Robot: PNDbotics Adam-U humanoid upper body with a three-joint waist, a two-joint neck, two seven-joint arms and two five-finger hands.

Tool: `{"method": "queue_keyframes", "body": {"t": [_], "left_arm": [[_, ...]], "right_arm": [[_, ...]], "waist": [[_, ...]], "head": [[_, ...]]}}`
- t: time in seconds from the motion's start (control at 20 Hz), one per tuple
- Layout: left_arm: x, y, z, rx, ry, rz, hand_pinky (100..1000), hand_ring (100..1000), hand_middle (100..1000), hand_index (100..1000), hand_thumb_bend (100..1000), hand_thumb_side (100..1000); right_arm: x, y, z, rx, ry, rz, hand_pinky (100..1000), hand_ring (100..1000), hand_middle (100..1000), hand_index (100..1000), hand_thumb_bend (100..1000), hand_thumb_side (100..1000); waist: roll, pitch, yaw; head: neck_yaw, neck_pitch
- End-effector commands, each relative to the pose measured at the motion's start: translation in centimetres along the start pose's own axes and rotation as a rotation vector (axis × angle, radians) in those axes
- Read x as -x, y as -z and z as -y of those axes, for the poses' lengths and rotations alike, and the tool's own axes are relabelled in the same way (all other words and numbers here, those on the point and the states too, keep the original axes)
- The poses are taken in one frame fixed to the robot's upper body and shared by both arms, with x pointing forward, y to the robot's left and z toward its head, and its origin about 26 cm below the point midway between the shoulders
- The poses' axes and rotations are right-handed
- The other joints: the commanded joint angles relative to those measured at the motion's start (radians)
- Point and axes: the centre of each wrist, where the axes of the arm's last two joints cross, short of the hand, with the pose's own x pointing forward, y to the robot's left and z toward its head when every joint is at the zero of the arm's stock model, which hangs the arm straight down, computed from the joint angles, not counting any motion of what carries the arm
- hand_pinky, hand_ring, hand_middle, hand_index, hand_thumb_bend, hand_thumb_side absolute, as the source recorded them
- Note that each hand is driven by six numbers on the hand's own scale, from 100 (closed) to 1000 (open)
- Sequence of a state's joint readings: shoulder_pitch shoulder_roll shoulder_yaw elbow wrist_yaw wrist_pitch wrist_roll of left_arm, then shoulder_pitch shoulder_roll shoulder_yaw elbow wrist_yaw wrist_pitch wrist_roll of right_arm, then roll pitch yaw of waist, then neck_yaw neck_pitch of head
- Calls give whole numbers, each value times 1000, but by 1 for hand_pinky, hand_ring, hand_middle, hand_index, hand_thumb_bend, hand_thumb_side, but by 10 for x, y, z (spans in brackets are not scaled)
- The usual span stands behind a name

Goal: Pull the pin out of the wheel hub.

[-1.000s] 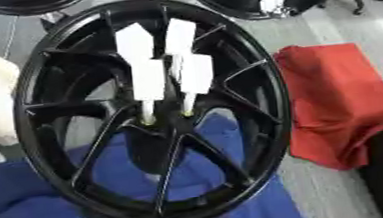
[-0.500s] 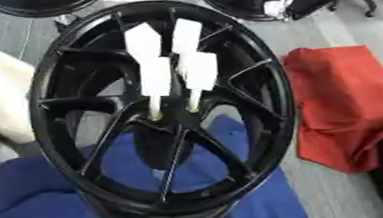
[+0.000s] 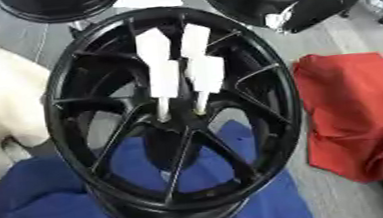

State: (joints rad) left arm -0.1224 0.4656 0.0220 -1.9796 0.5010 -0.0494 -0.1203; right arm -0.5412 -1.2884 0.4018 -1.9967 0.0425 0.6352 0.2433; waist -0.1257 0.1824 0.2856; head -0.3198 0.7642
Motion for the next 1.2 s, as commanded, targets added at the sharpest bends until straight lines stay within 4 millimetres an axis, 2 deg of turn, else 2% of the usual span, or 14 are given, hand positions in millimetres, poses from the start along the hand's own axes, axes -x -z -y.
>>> {"method": "queue_keyframes", "body": {"t": [0.05,0.45,0.75,1.2], "left_arm": [[-6,2,1,14,3,13,984,803,626,856,100,680],[-5,0,1,13,-3,6,983,803,626,855,100,677],[-5,0,1,13,-1,2,984,803,625,856,100,684],[-4,-2,2,5,-1,-7,984,804,625,856,100,690]], "right_arm": [[0,-2,3,39,-30,-15,770,797,812,864,100,303],[-4,3,-11,48,-35,-28,776,807,822,869,100,331],[-7,6,-23,49,-17,-21,776,808,827,871,100,369],[-16,10,-36,78,35,-32,774,808,833,875,100,413]], "waist": [[9,-24,1],[14,-36,5],[14,-32,6],[12,-30,-6]], "head": [[0,6],[6,6],[18,6],[59,6]]}}
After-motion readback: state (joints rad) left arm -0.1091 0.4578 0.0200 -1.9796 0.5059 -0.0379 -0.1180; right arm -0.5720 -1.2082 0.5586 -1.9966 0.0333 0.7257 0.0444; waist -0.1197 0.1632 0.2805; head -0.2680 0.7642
